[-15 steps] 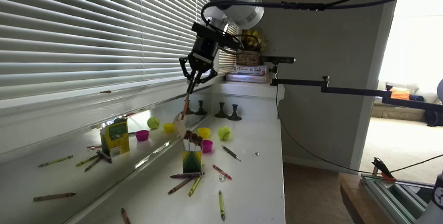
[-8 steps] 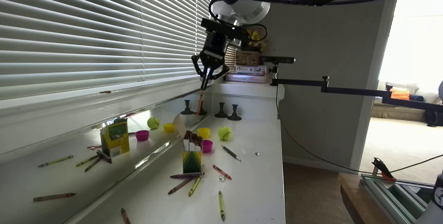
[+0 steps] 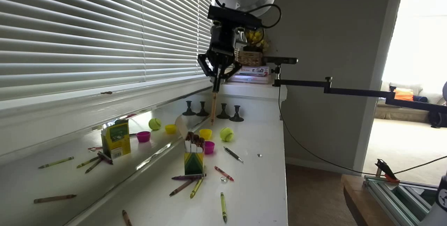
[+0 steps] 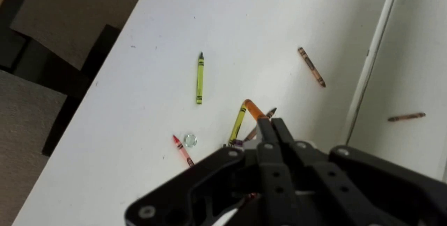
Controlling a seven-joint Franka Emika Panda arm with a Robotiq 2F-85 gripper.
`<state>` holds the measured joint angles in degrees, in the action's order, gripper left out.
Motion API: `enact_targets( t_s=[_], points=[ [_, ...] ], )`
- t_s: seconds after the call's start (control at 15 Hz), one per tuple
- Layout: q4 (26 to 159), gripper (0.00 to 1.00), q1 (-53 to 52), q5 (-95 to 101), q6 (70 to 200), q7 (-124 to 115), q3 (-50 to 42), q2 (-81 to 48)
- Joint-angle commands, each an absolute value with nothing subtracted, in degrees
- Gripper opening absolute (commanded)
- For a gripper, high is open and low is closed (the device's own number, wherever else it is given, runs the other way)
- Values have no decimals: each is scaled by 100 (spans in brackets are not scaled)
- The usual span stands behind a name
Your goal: Remove one orange crayon from the box.
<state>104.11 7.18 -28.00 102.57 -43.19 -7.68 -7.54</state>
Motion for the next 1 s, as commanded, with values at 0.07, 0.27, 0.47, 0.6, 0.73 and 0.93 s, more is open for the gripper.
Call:
enact_targets(
  t_s=[0.07, 0.27, 0.47, 0.6, 0.73, 0.93],
  points=[
    [10268, 1, 681, -3160, 9657, -4500, -659, -1096],
    [10115, 1, 648, -3253, 9510, -4648, -614, -1511],
    [9937, 1, 622, -3298, 9471, -4857, -558, -2004],
    [9907, 1, 578, -3230, 9558, -4963, -532, -2253],
    [9964, 1, 526, -3181, 9709, -4949, -508, -2381],
    [10108, 1, 411, -2986, 10061, -4719, -504, -2460]
  ],
)
